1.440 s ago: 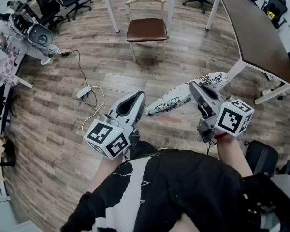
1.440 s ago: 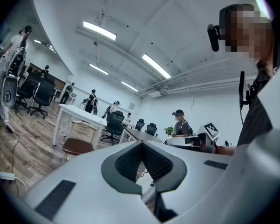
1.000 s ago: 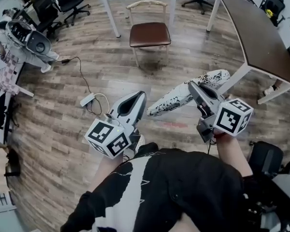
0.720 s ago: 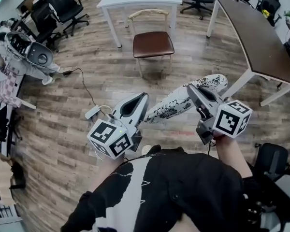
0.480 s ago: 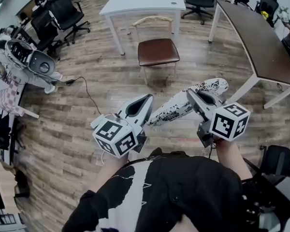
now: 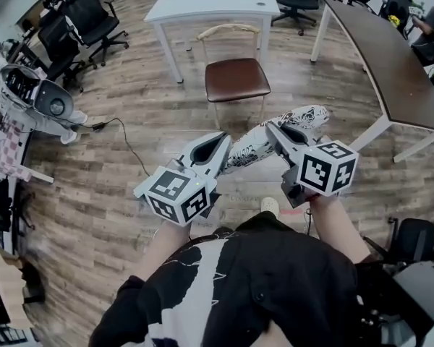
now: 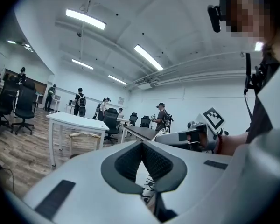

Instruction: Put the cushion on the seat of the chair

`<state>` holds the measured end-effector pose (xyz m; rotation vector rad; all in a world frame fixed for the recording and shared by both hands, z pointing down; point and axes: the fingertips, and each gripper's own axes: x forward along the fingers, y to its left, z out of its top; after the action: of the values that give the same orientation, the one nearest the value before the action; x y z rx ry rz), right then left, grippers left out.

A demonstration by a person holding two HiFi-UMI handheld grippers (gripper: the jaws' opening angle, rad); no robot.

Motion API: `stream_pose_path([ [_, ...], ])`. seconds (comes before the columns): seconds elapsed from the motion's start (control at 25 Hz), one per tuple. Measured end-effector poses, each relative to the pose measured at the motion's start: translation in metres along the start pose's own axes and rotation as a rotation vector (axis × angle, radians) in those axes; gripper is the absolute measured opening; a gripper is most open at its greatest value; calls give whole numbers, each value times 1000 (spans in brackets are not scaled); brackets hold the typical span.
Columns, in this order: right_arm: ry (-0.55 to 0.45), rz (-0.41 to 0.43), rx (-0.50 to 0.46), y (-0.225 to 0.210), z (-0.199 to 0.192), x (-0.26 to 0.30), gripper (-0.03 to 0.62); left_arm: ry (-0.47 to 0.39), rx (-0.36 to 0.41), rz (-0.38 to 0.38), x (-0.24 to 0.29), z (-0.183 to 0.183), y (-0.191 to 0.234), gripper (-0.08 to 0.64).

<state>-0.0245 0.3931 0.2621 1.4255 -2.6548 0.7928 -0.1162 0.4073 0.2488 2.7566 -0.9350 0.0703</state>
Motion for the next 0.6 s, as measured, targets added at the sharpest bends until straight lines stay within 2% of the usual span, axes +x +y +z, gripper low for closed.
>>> stream_pose_path([
  [0.12, 9, 30, 34, -13, 7, 16, 28, 3, 5, 13, 20, 2, 11, 3],
  [0.32, 49, 77, 55, -55, 22, 43, 29, -24, -67, 111, 61, 10, 47, 5],
  [0.48, 86, 113, 25, -92, 44, 68, 29, -49, -102, 186, 102, 15, 79, 5],
  [0.6, 96, 133, 16, -125, 65, 82, 29, -75, -140, 212, 136, 19, 93, 4],
])
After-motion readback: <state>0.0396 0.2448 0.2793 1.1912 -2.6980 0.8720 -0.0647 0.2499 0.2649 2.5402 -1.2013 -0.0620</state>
